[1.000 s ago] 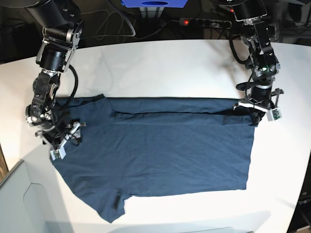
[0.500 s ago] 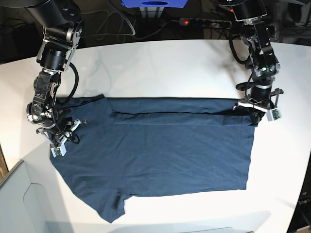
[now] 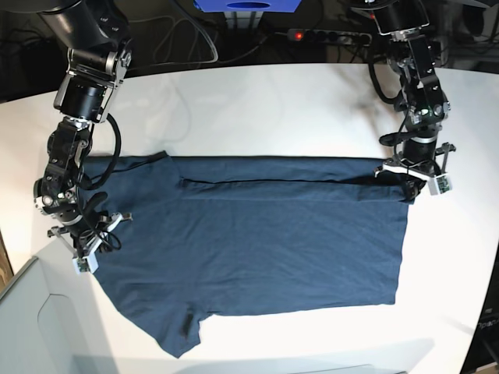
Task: Fold the T-shirt properly
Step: 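Hold the folded edge down with both grippers, adjusting the right gripper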
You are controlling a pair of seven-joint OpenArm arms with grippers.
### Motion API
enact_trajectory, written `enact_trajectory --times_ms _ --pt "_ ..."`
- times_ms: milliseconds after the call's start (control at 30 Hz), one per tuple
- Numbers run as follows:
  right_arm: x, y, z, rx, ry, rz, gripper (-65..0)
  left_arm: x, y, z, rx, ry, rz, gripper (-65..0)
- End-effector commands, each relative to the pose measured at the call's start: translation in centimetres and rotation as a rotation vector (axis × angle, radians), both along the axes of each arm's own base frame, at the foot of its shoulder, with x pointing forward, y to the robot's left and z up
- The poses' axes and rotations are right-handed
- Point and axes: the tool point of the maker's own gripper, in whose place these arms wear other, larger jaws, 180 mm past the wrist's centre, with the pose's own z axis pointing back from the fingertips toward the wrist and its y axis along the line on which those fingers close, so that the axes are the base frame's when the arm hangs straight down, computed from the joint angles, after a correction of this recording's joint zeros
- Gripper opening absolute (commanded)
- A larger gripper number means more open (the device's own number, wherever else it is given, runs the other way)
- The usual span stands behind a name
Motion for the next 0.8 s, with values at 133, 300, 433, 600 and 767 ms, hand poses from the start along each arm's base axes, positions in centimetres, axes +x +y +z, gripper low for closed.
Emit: enact_trajectory --times_ms 133,300,433,600,767 --pt "1.5 -0.3 2.4 -0.017 -0.043 0.012 -64.4 1.2 0.5 2.2 0.024 -0.07 0.003 -65.0" --pt "0.1 -0.4 0.6 -0.022 0.018 0.009 -52.6 1.3 0.5 2.2 0.024 -0.072 0.003 -65.0" --pt "-0.6 -0.5 -0.2 -0.021 0.034 0.008 -31.1 1.3 0.5 2.2 0.024 -0.072 0.003 -65.0" --pt "-0.9 0.0 -2.4 0.019 0.091 0.011 -22.7 1.3 0.5 2.2 0.022 -0.072 0.003 -65.0" --pt "-0.8 0.2 -2.9 0.038 0.084 0.012 -22.9 1.3 0.5 2.2 0.024 -0.072 0.003 -65.0"
